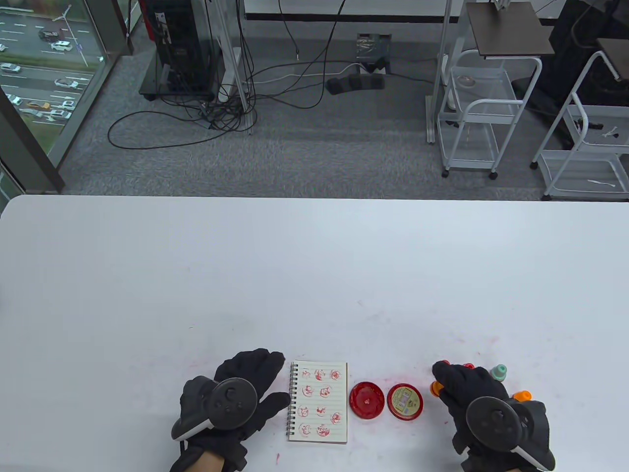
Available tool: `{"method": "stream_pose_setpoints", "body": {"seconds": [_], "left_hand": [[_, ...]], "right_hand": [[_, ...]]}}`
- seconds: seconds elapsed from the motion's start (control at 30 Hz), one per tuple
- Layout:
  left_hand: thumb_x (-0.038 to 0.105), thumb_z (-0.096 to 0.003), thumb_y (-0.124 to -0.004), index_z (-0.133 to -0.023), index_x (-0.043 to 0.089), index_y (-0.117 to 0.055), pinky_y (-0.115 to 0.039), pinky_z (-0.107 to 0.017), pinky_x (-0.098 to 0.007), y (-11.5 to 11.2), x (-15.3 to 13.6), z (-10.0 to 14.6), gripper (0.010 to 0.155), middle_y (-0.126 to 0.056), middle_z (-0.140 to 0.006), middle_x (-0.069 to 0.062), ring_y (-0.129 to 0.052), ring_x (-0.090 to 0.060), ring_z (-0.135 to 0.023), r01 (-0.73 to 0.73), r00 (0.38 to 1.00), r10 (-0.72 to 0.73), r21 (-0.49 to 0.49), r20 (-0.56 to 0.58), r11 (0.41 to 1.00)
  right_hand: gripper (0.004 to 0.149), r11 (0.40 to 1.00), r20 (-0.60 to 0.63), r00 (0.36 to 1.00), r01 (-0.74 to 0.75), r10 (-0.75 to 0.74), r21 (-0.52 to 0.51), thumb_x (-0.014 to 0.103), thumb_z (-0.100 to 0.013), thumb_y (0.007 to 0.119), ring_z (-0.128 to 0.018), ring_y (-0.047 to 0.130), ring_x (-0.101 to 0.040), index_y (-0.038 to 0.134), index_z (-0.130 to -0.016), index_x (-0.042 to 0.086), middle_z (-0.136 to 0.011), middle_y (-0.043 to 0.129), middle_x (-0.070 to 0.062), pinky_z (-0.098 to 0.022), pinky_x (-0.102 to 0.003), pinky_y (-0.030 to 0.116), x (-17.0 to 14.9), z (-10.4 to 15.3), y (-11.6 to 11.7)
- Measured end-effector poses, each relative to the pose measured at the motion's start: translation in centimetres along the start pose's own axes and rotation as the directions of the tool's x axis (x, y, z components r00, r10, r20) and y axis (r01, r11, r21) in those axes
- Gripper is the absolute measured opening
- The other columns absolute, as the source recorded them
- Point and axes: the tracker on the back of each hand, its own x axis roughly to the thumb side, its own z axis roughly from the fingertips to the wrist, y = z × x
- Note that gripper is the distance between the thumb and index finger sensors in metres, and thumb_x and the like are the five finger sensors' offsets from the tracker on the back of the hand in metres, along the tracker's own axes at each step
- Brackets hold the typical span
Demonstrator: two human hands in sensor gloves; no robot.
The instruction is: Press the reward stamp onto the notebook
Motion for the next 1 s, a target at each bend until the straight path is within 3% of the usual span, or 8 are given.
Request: {"method": "stream_pose_setpoints", "body": {"seconds": [0.23,0.47,1.0], "left_hand": [[0.057,-0.0470,-0.072,-0.113,0.017,-0.061,-0.060,-0.071,-0.067,-0.3,-0.3,-0.1,0.077,-0.063,-0.114,-0.020,-0.069,-0.048,-0.100,-0.003,1.000,0.002,-0.020,-0.015,1.000],[0.057,-0.0475,-0.072,-0.113,0.017,-0.061,-0.060,-0.071,-0.067,-0.5,-1.1,-0.3,0.077,-0.063,-0.114,-0.020,-0.069,-0.048,-0.100,-0.014,0.999,0.013,-0.038,-0.047,0.999],[0.056,-0.0478,-0.072,-0.112,0.017,-0.063,-0.062,-0.071,-0.066,-1.2,-1.1,-0.9,0.076,-0.064,-0.113,-0.020,-0.070,-0.047,-0.100,-0.003,0.999,0.000,-0.076,-0.037,0.997]], "right_hand": [[0.050,0.975,-0.059,0.988,-0.128,0.140,0.180,0.021,-0.044,0.086,-0.073,0.088,-0.033,0.076,-0.093,0.022,-0.091,0.087,-0.008,-0.055,-0.048,0.080,-0.3,-0.7,2.0],[0.056,0.934,-0.132,0.980,-0.096,0.149,0.343,0.016,-0.046,0.085,-0.081,0.078,-0.037,0.068,-0.099,0.025,-0.100,0.078,-0.004,-0.062,-0.052,0.073,-1.7,-1.1,3.1],[0.058,0.899,-0.163,0.967,-0.108,0.194,0.425,0.016,-0.047,0.084,-0.085,0.075,-0.039,0.064,-0.101,0.027,-0.104,0.074,-0.002,-0.065,-0.056,0.070,-2.4,-0.8,3.2]]}}
